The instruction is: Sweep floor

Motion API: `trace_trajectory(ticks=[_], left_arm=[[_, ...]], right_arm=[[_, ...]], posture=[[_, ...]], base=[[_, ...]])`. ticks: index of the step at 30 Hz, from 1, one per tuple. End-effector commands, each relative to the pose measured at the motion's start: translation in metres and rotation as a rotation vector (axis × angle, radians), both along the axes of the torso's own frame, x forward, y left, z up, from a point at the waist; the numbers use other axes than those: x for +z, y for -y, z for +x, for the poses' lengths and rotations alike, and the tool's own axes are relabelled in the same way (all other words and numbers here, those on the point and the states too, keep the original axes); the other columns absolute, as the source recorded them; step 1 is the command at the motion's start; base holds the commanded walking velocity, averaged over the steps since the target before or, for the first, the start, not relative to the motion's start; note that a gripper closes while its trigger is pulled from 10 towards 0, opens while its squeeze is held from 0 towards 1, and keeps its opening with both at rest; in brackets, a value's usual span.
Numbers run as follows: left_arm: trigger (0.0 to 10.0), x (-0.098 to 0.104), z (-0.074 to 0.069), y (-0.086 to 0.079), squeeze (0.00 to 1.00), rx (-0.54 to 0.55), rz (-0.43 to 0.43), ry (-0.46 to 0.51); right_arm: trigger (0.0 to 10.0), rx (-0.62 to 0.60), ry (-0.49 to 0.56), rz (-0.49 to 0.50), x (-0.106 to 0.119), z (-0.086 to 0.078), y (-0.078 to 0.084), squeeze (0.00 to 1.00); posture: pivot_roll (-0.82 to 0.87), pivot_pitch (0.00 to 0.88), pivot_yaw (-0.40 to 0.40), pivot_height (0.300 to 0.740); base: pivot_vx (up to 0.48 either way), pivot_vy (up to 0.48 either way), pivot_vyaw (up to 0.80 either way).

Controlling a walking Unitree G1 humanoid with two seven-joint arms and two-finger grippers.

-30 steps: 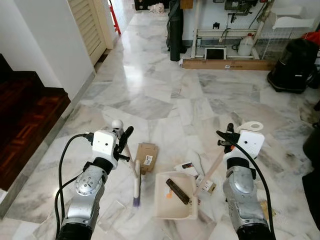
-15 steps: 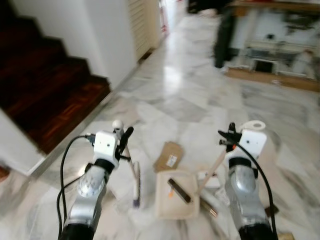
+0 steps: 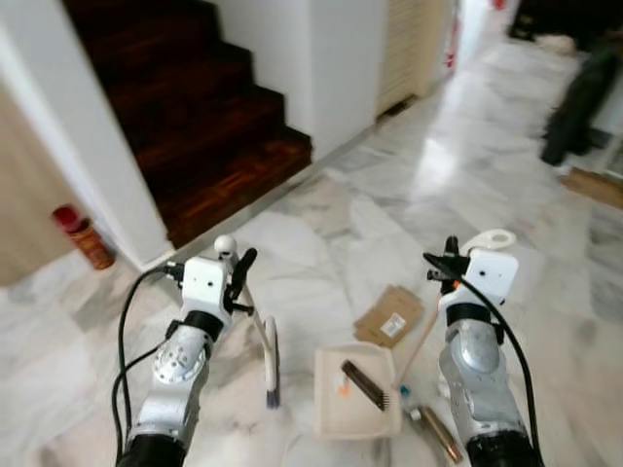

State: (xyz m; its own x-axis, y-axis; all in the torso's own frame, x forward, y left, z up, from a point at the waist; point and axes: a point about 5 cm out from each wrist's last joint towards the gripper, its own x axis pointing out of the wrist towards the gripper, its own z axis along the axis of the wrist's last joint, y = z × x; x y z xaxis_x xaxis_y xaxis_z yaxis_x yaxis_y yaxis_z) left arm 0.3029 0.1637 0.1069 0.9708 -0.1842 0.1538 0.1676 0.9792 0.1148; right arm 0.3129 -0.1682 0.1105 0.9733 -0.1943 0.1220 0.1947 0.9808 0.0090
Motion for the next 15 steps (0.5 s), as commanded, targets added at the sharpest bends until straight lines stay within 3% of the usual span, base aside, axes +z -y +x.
trace_trajectory(ticks=[1, 15], left_arm=[[10.0, 0.011, 0.002, -0.001, 0.00, 0.010, 0.005, 0.055], [10.0, 0.008, -0.001, -0.012, 0.00, 0.084, -0.029, 0.039]], right_arm=[[10.0, -0.008, 0.041, 0.018, 0.010, 0.002, 0.002, 0.00], [10.0, -0.011, 0.033, 0.011, 0.013, 0.005, 0.001, 0.00]], posture=[[0.02, 0.000, 0.027, 0.740], [0.03, 0.000, 0.013, 0.740]], base=[[0.000, 0.000, 0.73], [0.000, 0.000, 0.74]])
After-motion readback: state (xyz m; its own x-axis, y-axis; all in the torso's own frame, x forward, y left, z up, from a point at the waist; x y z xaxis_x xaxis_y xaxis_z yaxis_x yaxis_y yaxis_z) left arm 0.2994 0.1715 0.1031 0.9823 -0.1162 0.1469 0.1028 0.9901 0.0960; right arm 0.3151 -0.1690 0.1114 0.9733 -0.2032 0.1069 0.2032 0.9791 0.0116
